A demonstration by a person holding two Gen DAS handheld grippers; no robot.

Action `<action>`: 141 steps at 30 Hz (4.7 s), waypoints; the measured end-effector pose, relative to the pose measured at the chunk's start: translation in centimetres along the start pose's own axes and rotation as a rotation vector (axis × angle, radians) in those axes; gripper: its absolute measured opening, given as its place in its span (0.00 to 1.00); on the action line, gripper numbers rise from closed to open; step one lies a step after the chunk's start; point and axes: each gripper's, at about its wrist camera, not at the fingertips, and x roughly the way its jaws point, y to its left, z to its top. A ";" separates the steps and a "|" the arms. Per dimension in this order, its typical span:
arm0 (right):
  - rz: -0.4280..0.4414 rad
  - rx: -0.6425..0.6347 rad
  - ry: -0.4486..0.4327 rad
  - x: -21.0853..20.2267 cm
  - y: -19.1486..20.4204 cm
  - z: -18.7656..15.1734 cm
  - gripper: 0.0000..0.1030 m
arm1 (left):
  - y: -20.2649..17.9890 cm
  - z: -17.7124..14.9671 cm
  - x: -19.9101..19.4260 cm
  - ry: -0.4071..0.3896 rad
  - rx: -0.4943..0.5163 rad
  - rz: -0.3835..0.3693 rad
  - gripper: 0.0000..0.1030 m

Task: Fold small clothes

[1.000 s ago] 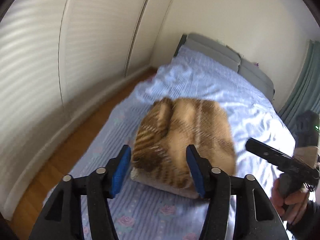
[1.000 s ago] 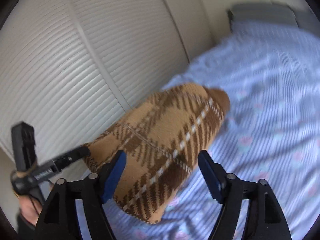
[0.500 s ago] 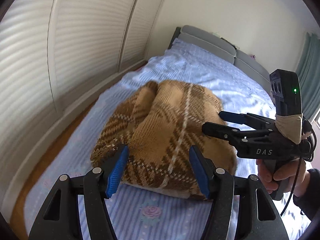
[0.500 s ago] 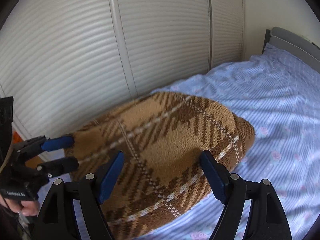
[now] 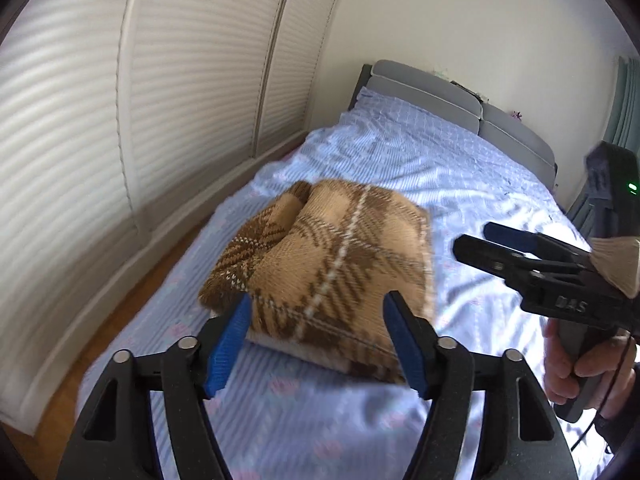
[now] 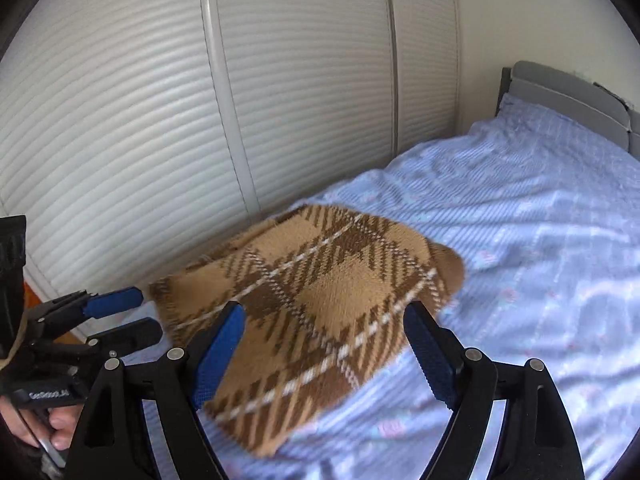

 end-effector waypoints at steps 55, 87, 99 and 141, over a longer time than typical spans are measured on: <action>-0.850 0.385 -0.234 -59.4 -4.1 -34.6 0.91 | -36.4 -22.4 -29.0 -0.178 0.368 0.007 0.99; -0.852 0.403 -0.175 -59.7 -3.5 -35.3 0.91 | -36.0 -23.2 -28.8 -0.092 0.367 -0.005 0.99; -0.852 0.402 -0.177 -59.8 -3.5 -35.3 0.91 | -35.8 -23.2 -29.1 -0.092 0.363 -0.014 0.99; -0.842 0.411 -0.183 -59.8 -3.4 -35.3 0.91 | -36.1 -23.2 -29.5 -0.086 0.359 -0.045 0.99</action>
